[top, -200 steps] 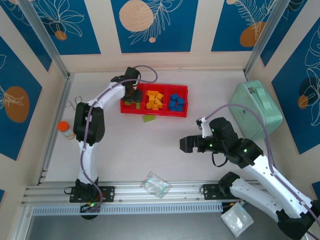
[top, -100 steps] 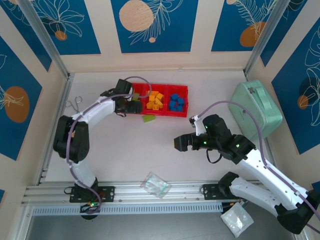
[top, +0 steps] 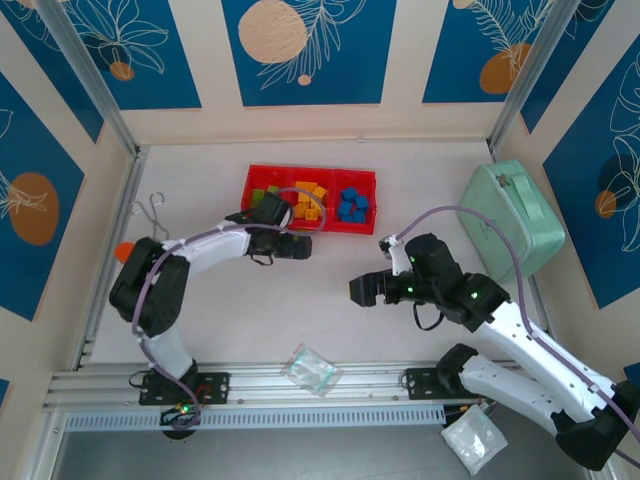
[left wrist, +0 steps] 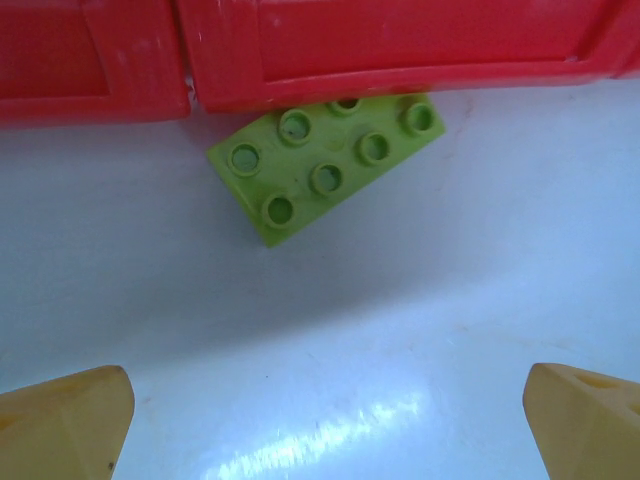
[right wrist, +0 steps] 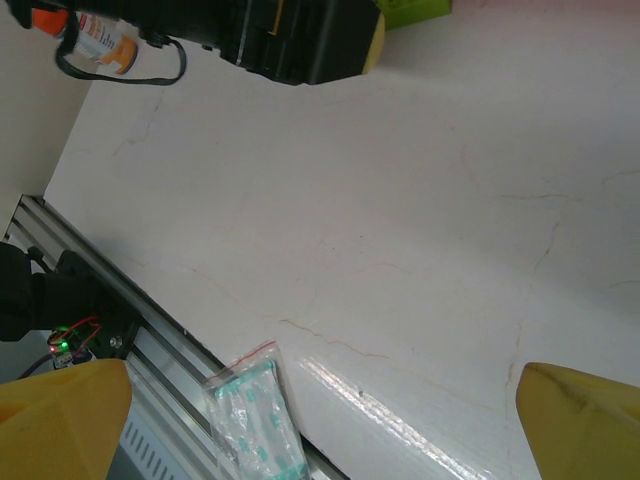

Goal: Sort the legos into containers by color
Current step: Move the container to the top-center of the table, then pick up the lego from the center of the table.

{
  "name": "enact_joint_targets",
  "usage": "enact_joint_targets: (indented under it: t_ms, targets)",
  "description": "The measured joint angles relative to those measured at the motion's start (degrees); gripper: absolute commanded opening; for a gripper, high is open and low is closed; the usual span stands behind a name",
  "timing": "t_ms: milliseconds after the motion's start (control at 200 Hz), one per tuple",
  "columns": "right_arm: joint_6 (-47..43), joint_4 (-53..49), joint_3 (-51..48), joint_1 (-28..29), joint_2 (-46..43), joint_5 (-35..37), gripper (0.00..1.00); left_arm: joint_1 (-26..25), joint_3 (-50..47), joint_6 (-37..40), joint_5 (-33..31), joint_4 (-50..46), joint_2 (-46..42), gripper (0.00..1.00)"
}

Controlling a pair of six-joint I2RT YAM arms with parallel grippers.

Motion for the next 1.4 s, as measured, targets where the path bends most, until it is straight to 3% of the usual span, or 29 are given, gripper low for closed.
enact_joint_targets:
  t_ms: [390,805,1196,1401]
  targets:
    - [-0.2,-3.6,-1.0,-0.1,-4.9,3.1,0.99,0.0,12.6,-2.1,-1.7,-2.5,12.0,0.99]
    - [-0.9,-4.6,-1.4,-0.9,-5.7,3.4,0.99,0.0,29.6,1.4,-4.0,-9.9,19.7,0.99]
    - [-1.1,-4.9,-1.9,-1.2,-5.8,3.4,0.99,0.0,22.9,9.6,-2.0,-7.4,19.1,0.99]
    - [-1.1,-4.9,-1.9,-1.2,-5.8,3.4,0.99,0.1,19.4,15.7,1.8,-6.7,16.7,0.83]
